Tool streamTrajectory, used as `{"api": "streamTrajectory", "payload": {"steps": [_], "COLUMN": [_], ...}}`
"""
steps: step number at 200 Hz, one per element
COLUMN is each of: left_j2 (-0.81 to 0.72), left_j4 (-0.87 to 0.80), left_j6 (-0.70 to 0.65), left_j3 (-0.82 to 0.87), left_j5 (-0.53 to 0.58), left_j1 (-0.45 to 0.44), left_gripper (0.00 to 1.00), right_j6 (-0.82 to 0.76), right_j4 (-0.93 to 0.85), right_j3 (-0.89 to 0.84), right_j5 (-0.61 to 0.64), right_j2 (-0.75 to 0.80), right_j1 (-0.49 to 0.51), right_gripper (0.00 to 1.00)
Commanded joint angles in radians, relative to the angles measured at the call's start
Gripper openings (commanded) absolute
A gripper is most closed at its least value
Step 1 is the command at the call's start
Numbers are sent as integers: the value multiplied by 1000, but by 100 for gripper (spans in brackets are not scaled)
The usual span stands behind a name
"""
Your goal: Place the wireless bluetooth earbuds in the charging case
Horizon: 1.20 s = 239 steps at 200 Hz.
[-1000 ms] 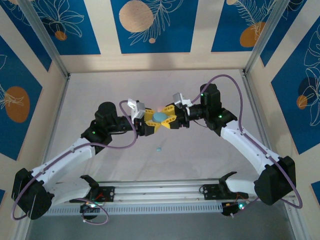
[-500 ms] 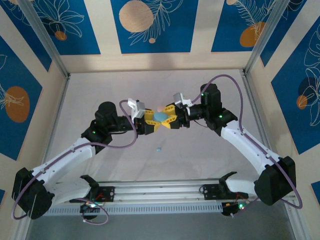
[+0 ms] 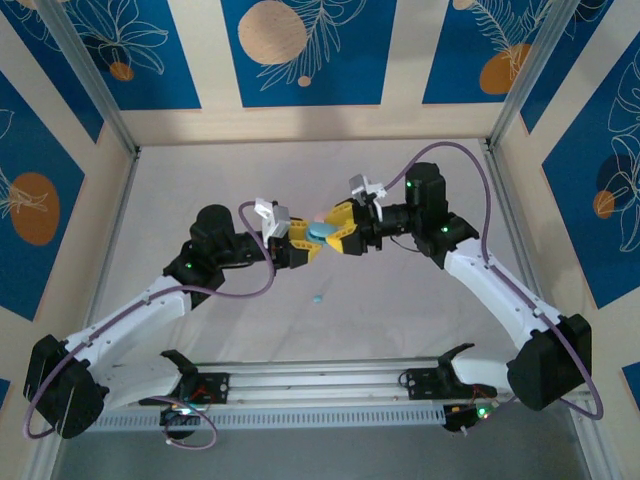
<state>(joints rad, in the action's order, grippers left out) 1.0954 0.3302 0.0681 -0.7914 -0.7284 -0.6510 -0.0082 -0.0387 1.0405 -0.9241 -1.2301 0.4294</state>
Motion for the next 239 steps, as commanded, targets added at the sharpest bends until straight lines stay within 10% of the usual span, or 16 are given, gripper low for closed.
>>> {"api": "streamTrajectory", "payload": {"steps": [1, 131, 165, 239], "left_j2": [-12, -25, -51, -97], "left_j4": [39, 159, 208, 250], "left_j6": [-32, 62, 93, 109], "left_j3": [2, 70, 115, 166], "left_j5": [-58, 59, 114, 182], "left_j1": [-9, -10, -9, -9], "left_gripper": [30, 30, 28, 28], "right_j6": [79, 226, 351, 561], "right_j4": [-22, -274, -225, -287], "right_j3": [41, 229, 122, -214], "right_j5": [30, 272, 523, 669], "right_j2": [-22, 23, 136, 226], "right_j1": [-13, -9, -25, -101], "right_gripper": [53, 70, 100, 99]}}
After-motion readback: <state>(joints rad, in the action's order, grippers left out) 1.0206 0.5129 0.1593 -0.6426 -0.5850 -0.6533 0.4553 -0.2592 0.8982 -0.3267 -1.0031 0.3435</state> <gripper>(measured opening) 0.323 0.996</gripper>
